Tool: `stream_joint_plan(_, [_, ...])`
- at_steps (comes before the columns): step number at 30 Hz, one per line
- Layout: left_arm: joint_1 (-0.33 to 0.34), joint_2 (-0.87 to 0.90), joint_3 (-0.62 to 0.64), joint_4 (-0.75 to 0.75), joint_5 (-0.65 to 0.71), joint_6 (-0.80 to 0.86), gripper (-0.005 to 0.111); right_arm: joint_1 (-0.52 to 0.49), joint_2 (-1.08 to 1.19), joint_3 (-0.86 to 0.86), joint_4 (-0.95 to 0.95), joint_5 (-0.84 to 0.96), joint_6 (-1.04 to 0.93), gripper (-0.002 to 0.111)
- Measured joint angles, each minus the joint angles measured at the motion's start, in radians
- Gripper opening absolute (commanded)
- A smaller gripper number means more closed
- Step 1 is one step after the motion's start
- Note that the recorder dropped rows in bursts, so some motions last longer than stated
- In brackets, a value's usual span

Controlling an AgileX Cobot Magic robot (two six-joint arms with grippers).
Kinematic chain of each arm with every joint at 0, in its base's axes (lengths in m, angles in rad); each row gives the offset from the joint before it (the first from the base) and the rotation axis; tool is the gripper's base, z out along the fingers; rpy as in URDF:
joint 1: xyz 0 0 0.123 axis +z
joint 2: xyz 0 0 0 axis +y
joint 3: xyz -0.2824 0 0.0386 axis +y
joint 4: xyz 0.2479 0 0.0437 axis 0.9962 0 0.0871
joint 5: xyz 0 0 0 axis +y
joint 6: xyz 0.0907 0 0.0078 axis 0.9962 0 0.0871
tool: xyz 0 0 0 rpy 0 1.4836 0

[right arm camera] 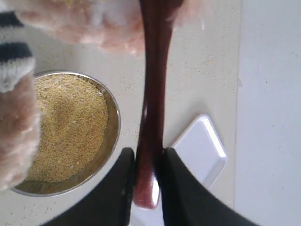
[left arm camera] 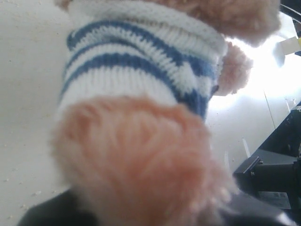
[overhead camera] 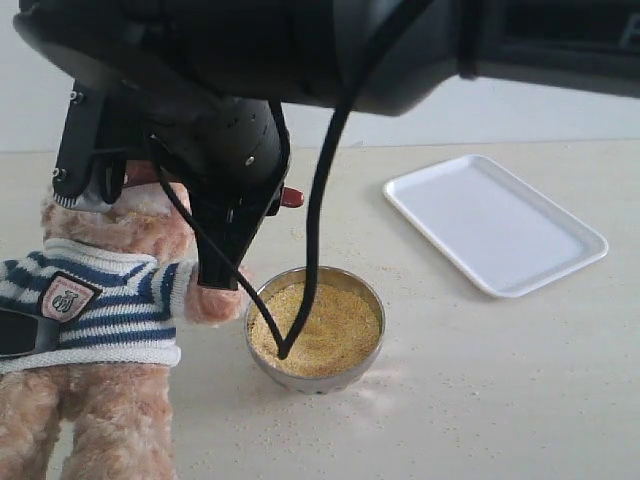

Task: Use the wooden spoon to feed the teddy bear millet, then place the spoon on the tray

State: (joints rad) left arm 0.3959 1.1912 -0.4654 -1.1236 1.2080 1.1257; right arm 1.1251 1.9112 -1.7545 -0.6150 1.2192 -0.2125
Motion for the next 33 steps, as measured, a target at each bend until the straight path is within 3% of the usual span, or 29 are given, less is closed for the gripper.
stream_joint_plan(21, [0.0,0.0,0.0,0.0,-0.002,0.0,0.005,0.1,0.0,0.1,-0.27,0.0,0.157,0.0])
stream_joint_plan(33, [0.0,0.0,0.0,0.0,-0.002,0.0,0.005,0.12,0.0,0.198,-0.322,-0.002,0.227,0.0])
